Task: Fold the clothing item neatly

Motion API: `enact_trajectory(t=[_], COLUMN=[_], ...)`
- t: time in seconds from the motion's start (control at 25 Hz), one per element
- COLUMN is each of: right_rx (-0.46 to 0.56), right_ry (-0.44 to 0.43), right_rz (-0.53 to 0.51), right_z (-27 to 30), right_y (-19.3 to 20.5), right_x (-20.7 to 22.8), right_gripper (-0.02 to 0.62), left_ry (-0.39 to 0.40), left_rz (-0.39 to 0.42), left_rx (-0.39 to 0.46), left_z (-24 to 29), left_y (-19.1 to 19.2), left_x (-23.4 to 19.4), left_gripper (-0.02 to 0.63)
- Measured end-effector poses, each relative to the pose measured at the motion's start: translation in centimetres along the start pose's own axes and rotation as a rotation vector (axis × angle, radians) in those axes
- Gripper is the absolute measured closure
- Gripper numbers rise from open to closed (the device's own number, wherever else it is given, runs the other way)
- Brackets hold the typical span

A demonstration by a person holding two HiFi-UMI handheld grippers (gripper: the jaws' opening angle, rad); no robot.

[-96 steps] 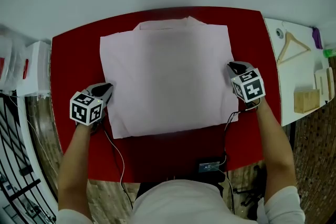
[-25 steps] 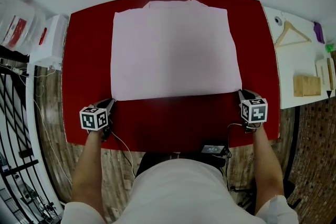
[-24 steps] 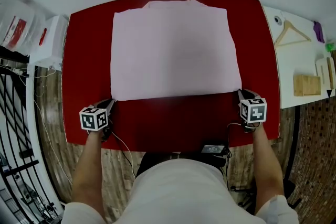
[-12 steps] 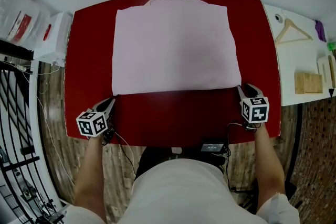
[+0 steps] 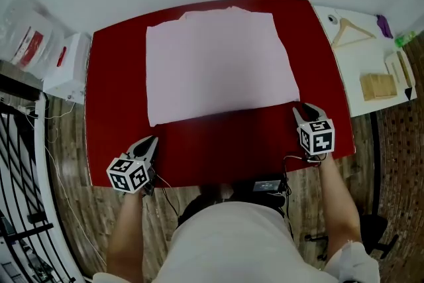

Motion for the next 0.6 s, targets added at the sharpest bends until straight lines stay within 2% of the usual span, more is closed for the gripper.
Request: enact_trajectory(t=[0.24, 0.48, 0.6], right_rx=[-0.003, 0.013, 0.016], right_ry=[0.04, 0.081, 0.075], right_rz=[0.014, 0.031, 0.038], right_z=[-3.6, -6.8, -8.5], right_y=[1.7, 3.2, 3.8], right_x=[-4.2, -7.6, -9.3], right_gripper=[0.497, 0.497, 0.497], left_ry=[0.111, 0.17, 0.195], left_rz=[0.052, 0.055, 0.057], left_rx=[-0.01, 0.005, 0.01], left_z=[-1.8, -4.2, -5.7], left_y=[1.8, 3.3, 3.9], left_x=[1.7, 2.1, 2.9], left_gripper=[0.594, 0.594, 0.594])
Point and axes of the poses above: the fingertips, and each gripper's own axes: z forward along the fingers, x to its right, y out of its underside, the point moved 5 cm from there along -z, backward along the fingers, and after that the axes turned 1 degree about z, right-handed, at the moved point
